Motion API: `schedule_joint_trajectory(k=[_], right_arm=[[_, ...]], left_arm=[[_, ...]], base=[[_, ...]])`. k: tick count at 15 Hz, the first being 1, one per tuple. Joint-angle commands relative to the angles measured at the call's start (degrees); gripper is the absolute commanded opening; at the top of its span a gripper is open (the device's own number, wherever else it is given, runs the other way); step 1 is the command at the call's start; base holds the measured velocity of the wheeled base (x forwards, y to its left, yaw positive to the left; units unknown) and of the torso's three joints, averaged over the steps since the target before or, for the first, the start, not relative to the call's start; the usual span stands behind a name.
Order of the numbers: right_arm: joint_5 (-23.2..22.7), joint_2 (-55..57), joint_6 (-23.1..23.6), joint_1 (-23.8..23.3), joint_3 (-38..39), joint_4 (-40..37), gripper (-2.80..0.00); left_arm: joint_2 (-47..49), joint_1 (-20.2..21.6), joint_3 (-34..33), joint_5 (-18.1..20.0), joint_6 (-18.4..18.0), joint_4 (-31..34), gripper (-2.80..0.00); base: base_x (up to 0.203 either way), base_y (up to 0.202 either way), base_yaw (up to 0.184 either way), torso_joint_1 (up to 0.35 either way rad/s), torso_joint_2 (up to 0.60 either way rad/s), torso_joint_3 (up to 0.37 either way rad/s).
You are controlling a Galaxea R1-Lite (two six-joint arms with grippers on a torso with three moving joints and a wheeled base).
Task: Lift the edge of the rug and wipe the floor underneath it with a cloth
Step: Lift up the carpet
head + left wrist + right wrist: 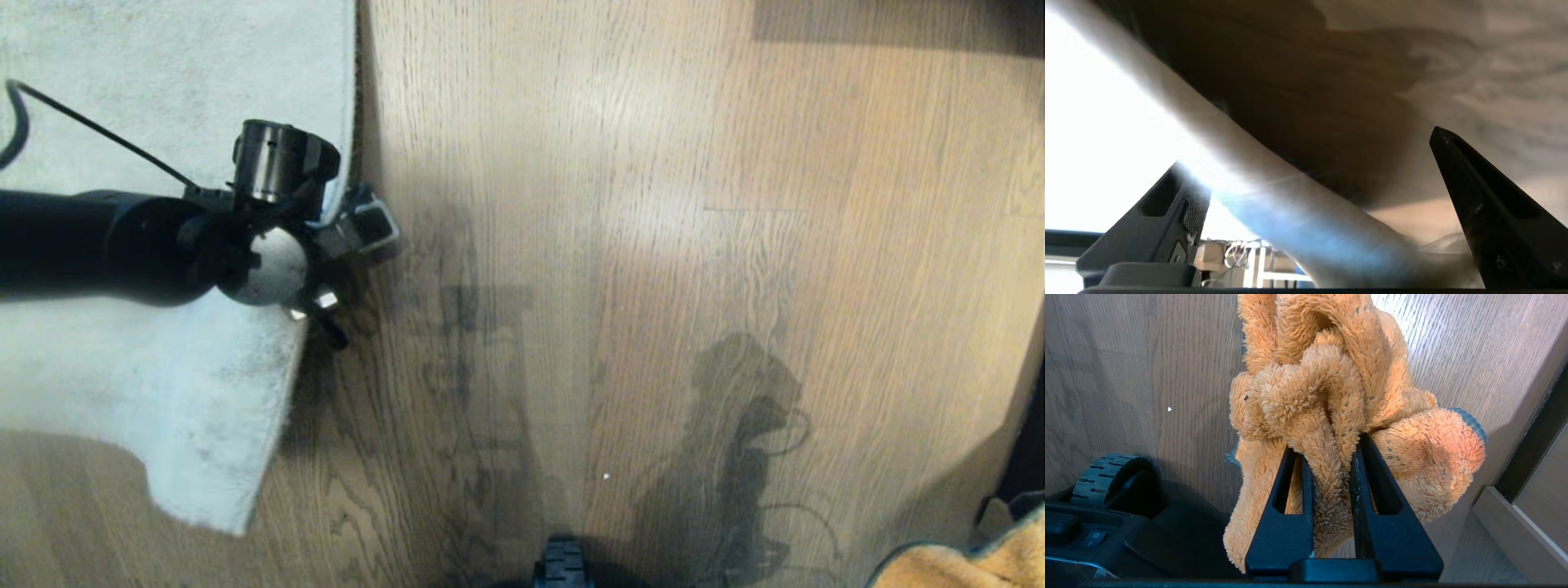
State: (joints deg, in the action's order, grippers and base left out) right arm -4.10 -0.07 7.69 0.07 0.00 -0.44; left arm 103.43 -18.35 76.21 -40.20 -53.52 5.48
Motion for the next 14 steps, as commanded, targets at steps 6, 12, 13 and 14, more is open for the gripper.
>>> schedule_joint_trajectory(k=[6,12,13,14], right_arm=[[-0.03,0.07,0.04,0.01,0.00,0.00,-2.80],[-0.03,0.07,0.05,0.01,0.00,0.00,-2.80],[-0.03,0.07,0.04,0.01,0.00,0.00,-2.80],[-0.03,0.07,0.04,0.01,0.00,0.00,-2.80]], left_arm=[[-1.55,-1.24,-1.33,-0.31,-1.68,0.29,0.00],[-4.14,-4.38,-3.77,-7.10,-1.00,0.12,0.00],[-4.79,-5.23,-5.02,-8.43,-0.68,-0.08,0.00],[-5.35,-5.90,-6.07,-8.79,0.18,-0.11,0.00]], base=[[0.000,0.000,0.000,0.000,0.00,0.000],[0.000,0.000,0.000,0.000,0.00,0.000],[0.000,0.000,0.000,0.000,0.00,0.000],[0.000,0.000,0.000,0.000,0.00,0.000]])
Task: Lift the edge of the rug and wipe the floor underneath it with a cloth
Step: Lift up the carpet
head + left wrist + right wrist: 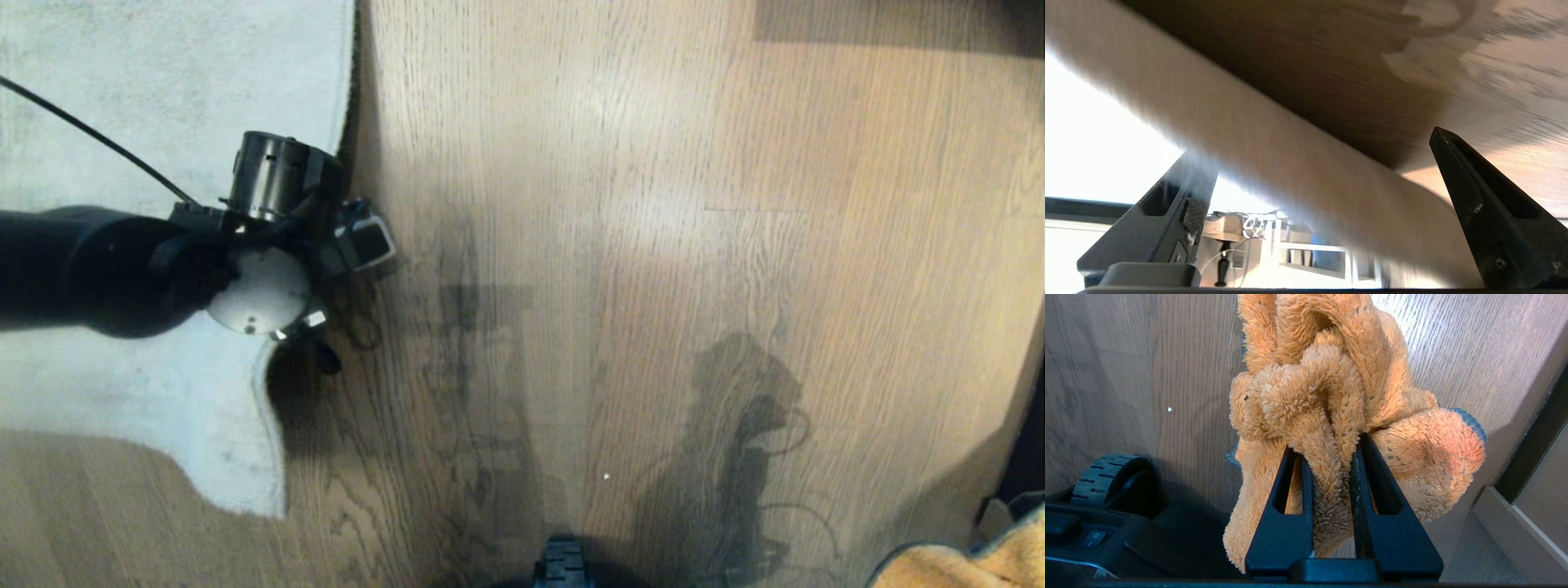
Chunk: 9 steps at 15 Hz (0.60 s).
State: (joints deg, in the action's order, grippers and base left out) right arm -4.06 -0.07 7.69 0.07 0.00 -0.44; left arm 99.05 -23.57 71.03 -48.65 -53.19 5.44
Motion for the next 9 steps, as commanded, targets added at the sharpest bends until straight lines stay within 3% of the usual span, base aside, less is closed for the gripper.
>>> schedule_joint_trajectory(k=[1,4,9], right_arm=[[-0.07,0.07,0.06,0.01,0.00,0.00,-2.80],[-0.07,0.07,0.04,0.01,0.00,0.00,-2.80],[-0.07,0.07,0.04,0.01,0.00,0.00,-2.80]], left_arm=[[-1.66,-1.18,-2.40,-0.44,1.01,-0.08,0.00],[-3.48,-2.20,-7.79,-0.45,5.79,-0.08,0.00],[-4.56,-2.27,-15.98,-0.67,6.90,-0.05,0.00]], base=[[0.000,0.000,0.000,0.000,0.00,0.000],[0.000,0.000,0.000,0.000,0.00,0.000],[0.000,0.000,0.000,0.000,0.00,0.000]])
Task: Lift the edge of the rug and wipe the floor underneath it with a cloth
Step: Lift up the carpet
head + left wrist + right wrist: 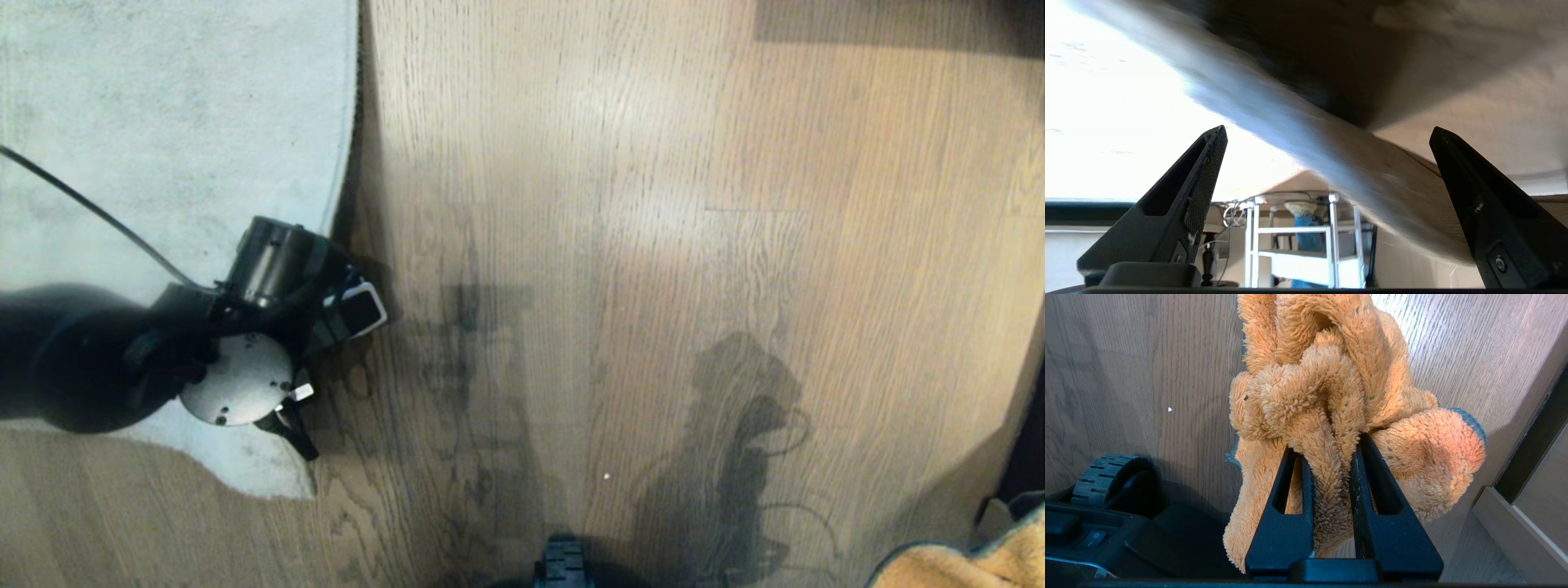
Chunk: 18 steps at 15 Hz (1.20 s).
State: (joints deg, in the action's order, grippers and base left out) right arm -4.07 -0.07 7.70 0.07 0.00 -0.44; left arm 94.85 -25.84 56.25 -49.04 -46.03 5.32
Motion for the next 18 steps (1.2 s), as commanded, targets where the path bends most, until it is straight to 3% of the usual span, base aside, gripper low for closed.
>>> schedule_joint_trajectory(k=[1,5,8,12,18], right_arm=[[-0.06,0.07,0.05,0.01,0.00,0.00,-2.80],[-0.06,0.07,0.03,0.01,0.00,0.00,-2.80],[-0.06,0.07,0.05,0.01,0.00,0.00,-2.80],[-0.06,0.07,0.04,0.01,0.00,0.00,-2.80],[-0.06,0.07,0.09,0.01,0.00,0.00,-2.80]], left_arm=[[-0.39,0.00,-2.32,-0.65,-0.26,0.05,0.00],[-1.12,-0.18,-5.73,-6.18,-0.20,-0.04,0.00],[-2.89,-1.60,-8.71,-8.23,0.12,-0.37,0.00],[-4.23,-3.25,-13.08,-8.44,6.22,-2.59,0.00],[-4.92,-3.80,-13.21,-9.36,6.22,-2.68,0.00]], base=[[0.000,0.000,0.000,0.000,0.00,0.000],[0.000,0.000,0.000,0.000,0.00,0.000],[0.000,0.000,0.000,0.000,0.00,0.000],[0.000,0.000,0.000,0.000,0.00,0.000],[0.000,0.000,0.000,0.000,0.00,0.000]])
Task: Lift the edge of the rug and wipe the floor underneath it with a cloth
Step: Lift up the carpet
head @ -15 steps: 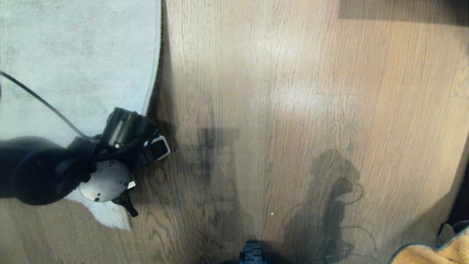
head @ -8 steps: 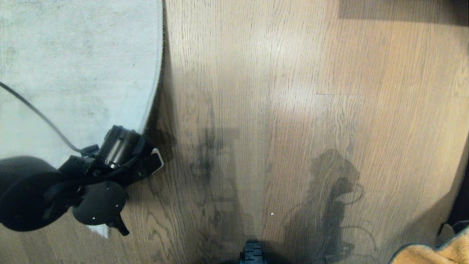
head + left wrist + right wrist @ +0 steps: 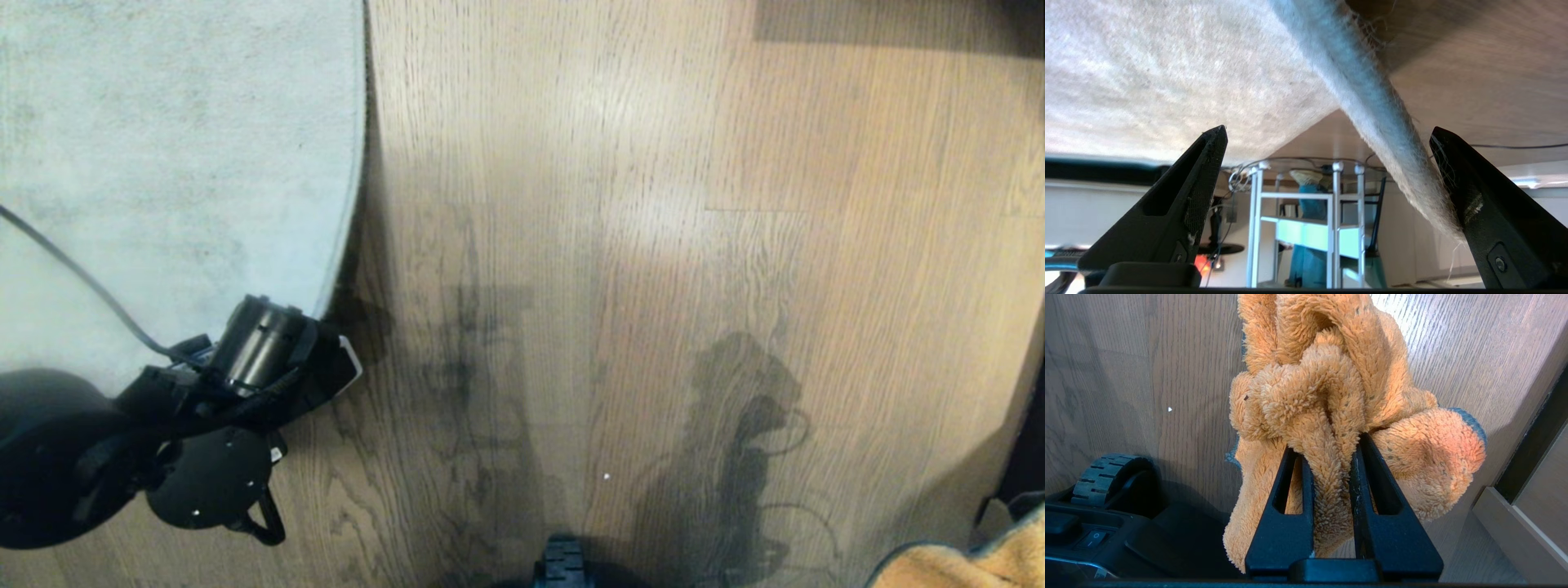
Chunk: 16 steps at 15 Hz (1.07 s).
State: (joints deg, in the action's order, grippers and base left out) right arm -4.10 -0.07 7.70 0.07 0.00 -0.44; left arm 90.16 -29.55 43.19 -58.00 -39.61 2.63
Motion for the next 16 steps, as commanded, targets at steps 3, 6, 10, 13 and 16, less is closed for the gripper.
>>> schedule_joint_trajectory(k=[3,6,10,13,16], right_arm=[[-0.03,0.07,0.05,0.01,0.00,0.00,-2.80],[-0.03,0.07,0.03,0.01,0.00,0.00,-2.80],[-0.03,0.07,0.03,0.01,0.00,0.00,-2.80],[-0.03,0.07,0.04,0.01,0.00,0.00,-2.80],[-0.03,0.07,0.12,0.01,0.00,0.00,-2.80]], left_arm=[[-0.60,-0.16,-0.38,-0.80,-0.26,0.00,0.00],[-1.48,-0.07,-0.64,-0.90,-0.30,0.00,0.00],[-2.36,0.07,-3.37,-1.32,-0.22,0.01,0.00],[-2.19,0.21,-5.93,-1.37,-0.14,-0.62,0.00],[-1.64,0.46,-7.95,-3.29,-0.20,-4.15,0.00]], base=[[0.000,0.000,0.000,0.000,0.00,0.000],[0.000,0.000,0.000,0.000,0.00,0.000],[0.000,0.000,0.000,0.000,0.00,0.000],[0.000,0.000,0.000,0.000,0.00,0.000],[0.000,0.000,0.000,0.000,0.00,0.000]])
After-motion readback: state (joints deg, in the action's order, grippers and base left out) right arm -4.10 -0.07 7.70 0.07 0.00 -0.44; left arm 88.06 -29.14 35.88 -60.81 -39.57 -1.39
